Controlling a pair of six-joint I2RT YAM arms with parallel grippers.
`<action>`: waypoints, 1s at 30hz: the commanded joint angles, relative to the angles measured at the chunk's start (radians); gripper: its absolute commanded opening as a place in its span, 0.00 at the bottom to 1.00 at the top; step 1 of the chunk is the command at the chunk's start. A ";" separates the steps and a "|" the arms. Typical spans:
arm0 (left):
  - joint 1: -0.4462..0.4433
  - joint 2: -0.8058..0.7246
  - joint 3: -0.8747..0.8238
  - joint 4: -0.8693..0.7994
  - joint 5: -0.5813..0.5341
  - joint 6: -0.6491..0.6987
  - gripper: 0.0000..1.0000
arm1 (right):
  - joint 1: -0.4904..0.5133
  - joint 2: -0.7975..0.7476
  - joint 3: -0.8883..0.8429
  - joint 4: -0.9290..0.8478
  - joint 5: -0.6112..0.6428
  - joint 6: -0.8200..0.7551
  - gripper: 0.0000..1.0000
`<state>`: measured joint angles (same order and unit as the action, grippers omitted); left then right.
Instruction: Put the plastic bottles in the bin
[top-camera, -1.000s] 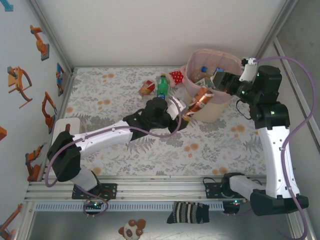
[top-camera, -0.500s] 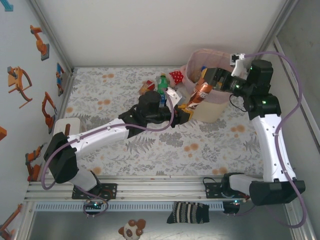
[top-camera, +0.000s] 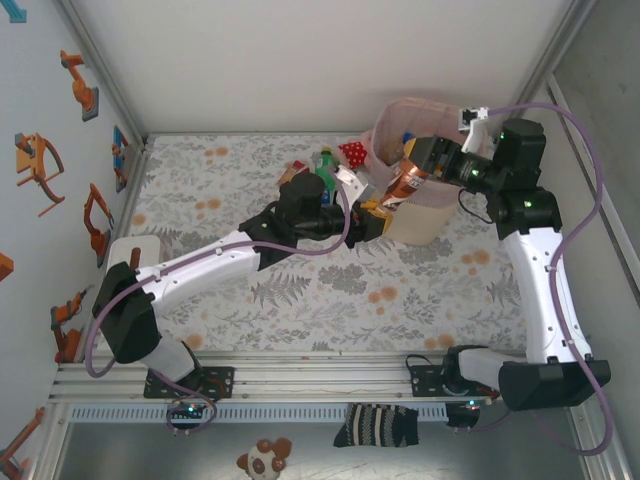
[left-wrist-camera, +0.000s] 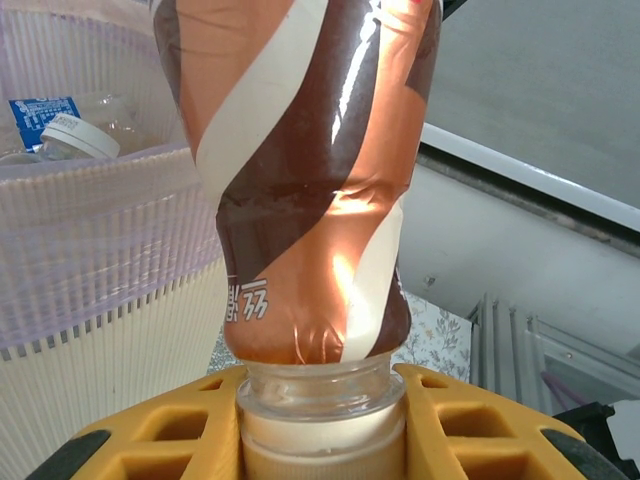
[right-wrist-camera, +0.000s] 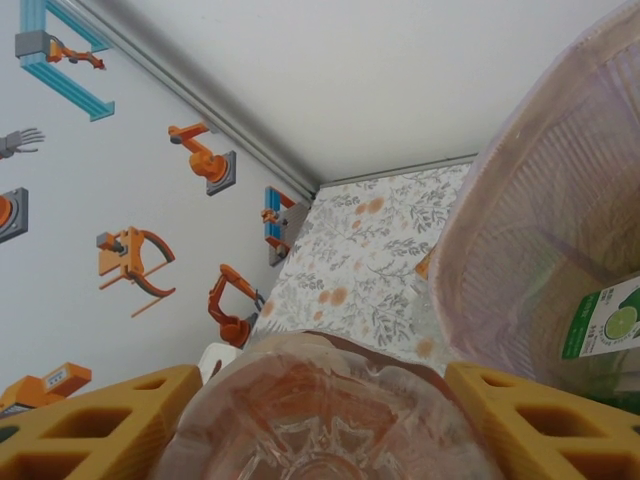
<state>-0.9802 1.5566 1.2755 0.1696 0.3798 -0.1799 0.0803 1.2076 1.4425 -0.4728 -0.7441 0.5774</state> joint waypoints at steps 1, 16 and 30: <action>0.003 -0.007 0.030 0.031 0.009 -0.012 0.34 | -0.001 -0.011 0.018 0.007 0.016 -0.003 0.58; 0.024 -0.128 -0.102 0.024 -0.082 -0.003 0.64 | -0.001 0.056 0.141 0.042 0.486 -0.050 0.53; 0.046 -0.315 -0.218 -0.075 -0.206 0.063 0.65 | 0.047 0.314 0.084 0.499 0.872 -0.035 0.47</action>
<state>-0.9405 1.2869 1.0767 0.1246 0.2096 -0.1505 0.0994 1.4704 1.5223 -0.1207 0.0162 0.5495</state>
